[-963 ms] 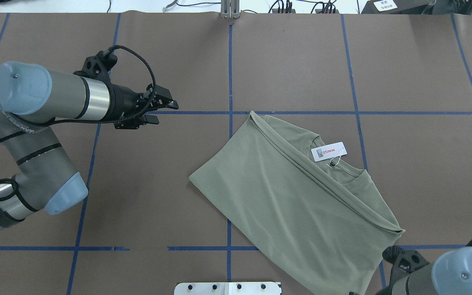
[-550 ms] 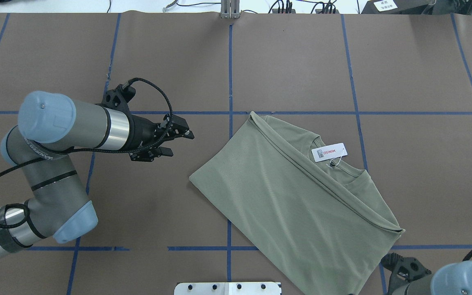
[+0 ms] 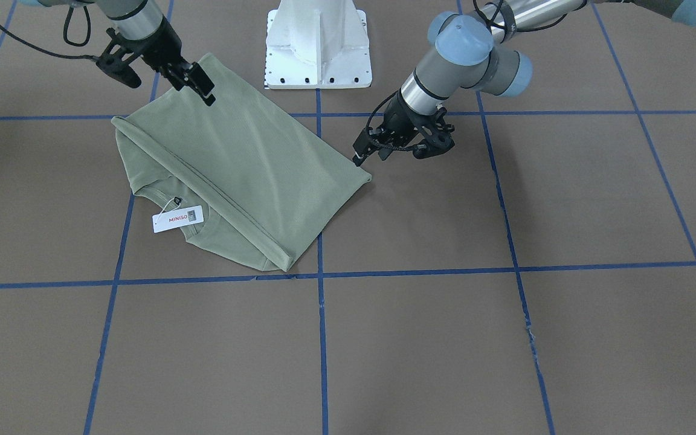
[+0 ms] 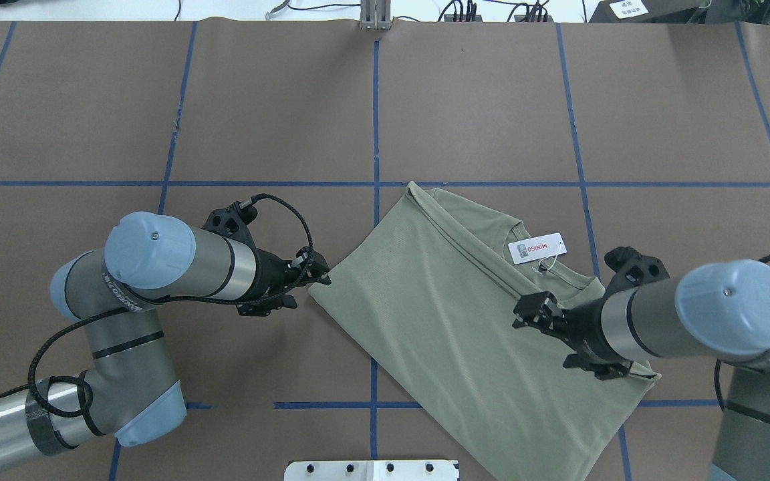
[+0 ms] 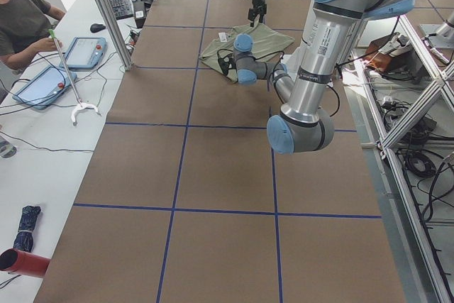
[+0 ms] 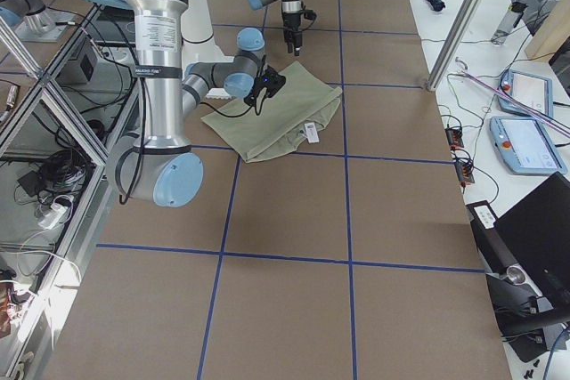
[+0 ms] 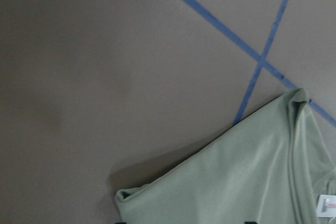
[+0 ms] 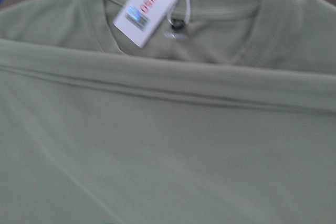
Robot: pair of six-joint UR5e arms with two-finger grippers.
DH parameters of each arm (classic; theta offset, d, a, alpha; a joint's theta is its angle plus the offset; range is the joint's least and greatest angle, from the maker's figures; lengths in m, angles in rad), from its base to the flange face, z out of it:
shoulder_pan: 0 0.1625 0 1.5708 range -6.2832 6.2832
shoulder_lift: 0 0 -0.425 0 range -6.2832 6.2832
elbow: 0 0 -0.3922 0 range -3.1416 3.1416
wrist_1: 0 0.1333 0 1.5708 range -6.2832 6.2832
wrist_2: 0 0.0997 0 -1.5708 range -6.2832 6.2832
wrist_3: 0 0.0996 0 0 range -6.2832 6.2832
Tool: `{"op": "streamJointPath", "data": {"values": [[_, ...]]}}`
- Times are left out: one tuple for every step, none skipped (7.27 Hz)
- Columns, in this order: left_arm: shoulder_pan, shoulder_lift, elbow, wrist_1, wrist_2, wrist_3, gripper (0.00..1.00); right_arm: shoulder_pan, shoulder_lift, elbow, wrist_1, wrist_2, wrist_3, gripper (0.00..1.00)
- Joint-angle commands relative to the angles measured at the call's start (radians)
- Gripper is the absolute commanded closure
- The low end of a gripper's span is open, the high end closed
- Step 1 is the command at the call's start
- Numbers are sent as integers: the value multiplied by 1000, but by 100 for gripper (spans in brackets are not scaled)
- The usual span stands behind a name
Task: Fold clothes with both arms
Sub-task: 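Grasp the shirt edge with the left gripper while the right grasps near the tag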
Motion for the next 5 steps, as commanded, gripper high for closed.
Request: {"op": "streamJointPath", "data": {"values": [[7, -27, 45, -1, 9, 3, 33, 108, 103, -103, 0, 4, -109, 0], [5, -42, 55, 1, 9, 5, 35, 106, 104, -113, 0, 1, -109, 0], [7, -44, 65, -1, 9, 8, 36, 106, 104, -114, -1, 1, -109, 0], [7, -46, 78, -2, 8, 9, 39, 106, 104, -113, -1, 1, -109, 0], [7, -44, 80, 1, 7, 9, 49, 106, 104, -111, 0, 1, -109, 0]]}}
